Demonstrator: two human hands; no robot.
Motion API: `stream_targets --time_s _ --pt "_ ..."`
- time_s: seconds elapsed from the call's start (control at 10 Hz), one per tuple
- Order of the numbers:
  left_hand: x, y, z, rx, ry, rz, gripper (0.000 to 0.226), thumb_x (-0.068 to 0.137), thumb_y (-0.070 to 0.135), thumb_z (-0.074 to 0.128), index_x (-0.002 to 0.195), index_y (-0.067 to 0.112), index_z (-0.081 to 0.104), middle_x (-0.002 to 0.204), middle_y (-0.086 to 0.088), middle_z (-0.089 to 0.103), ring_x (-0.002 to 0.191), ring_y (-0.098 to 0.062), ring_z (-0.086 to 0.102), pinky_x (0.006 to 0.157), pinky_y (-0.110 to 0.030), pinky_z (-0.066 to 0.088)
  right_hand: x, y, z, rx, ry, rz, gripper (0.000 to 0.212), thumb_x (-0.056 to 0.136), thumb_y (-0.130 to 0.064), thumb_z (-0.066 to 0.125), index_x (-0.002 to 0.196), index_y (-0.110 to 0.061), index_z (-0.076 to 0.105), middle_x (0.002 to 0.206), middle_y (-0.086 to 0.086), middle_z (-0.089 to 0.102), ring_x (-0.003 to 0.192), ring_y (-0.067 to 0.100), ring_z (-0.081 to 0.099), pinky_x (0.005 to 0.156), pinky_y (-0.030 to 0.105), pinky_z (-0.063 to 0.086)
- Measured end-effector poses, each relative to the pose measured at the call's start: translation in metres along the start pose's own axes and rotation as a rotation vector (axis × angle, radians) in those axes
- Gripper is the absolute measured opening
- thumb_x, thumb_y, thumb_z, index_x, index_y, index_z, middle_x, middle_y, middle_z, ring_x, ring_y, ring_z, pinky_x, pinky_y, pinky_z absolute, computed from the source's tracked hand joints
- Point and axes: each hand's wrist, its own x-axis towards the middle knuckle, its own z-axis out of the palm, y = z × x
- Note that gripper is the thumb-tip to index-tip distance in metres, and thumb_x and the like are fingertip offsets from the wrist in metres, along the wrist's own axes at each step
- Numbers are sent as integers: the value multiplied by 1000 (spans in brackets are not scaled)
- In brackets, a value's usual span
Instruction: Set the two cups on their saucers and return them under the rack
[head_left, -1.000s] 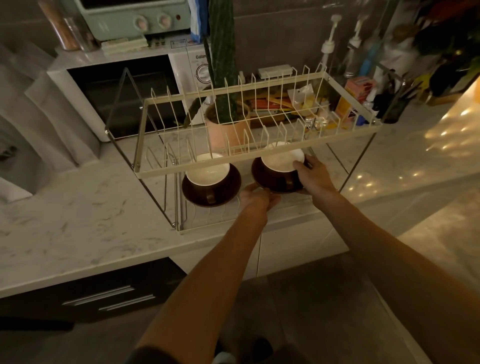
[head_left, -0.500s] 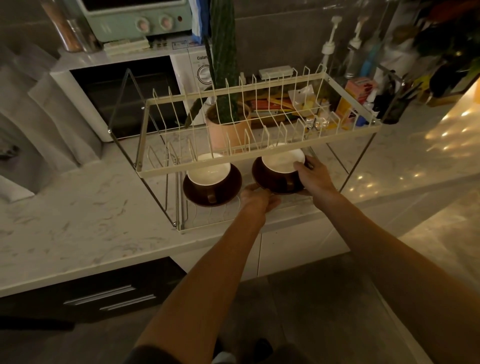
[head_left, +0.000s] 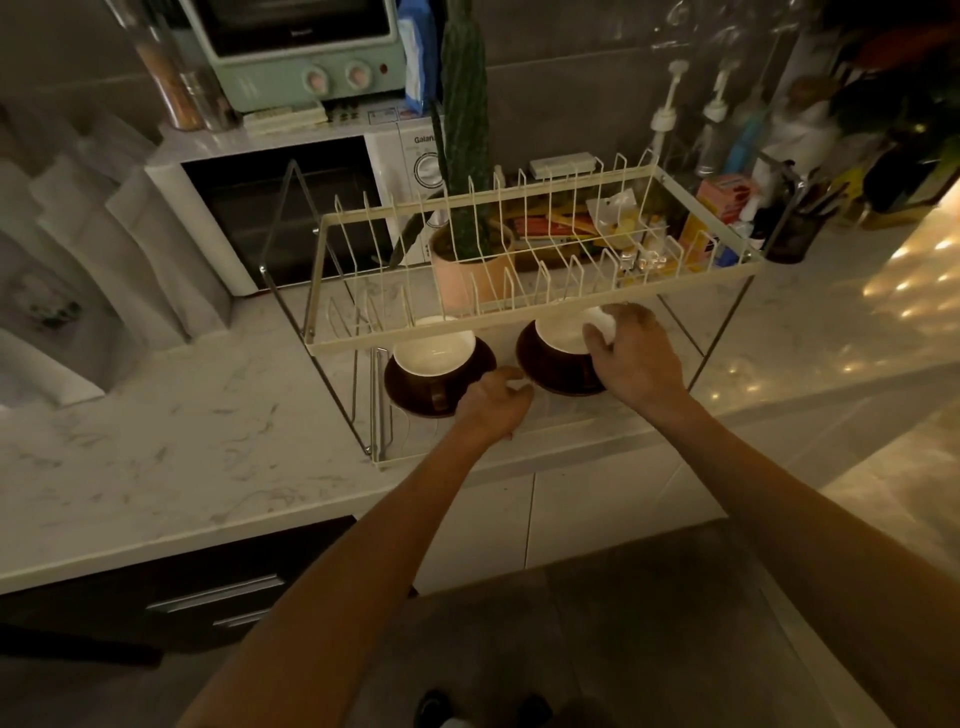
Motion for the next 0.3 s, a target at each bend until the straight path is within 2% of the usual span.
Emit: stream_targets --time_s 0.1,0.2,0.3 --pt "-14 4 -17 271 -125 105 46 94 36 51 138 21 49 131 -10 61 108 -28 63 94 -45 53 -18 -20 -13 -189 -19 -196 39 97 -36 49 128 -14 61 132 15 59 121 34 53 98 44 46" --pt "-28 7 -35 609 -311 152 53 95 45 47 143 22 42 142 -6 51 125 -25 53 104 -41 43 -34 -40 -29 -276 -164 -356 36 97 -39 48 128 -23 60 125 8 65 110 28 61 88 42 53" --pt "-46 17 -55 854 -401 170 57 96 48 46 147 26 34 147 -5 46 130 -23 47 107 -39 40 -37 -63 -43 -359 -581 -428 45 96 -41 52 139 -32 48 136 4 59 118 24 58 95 42 51"
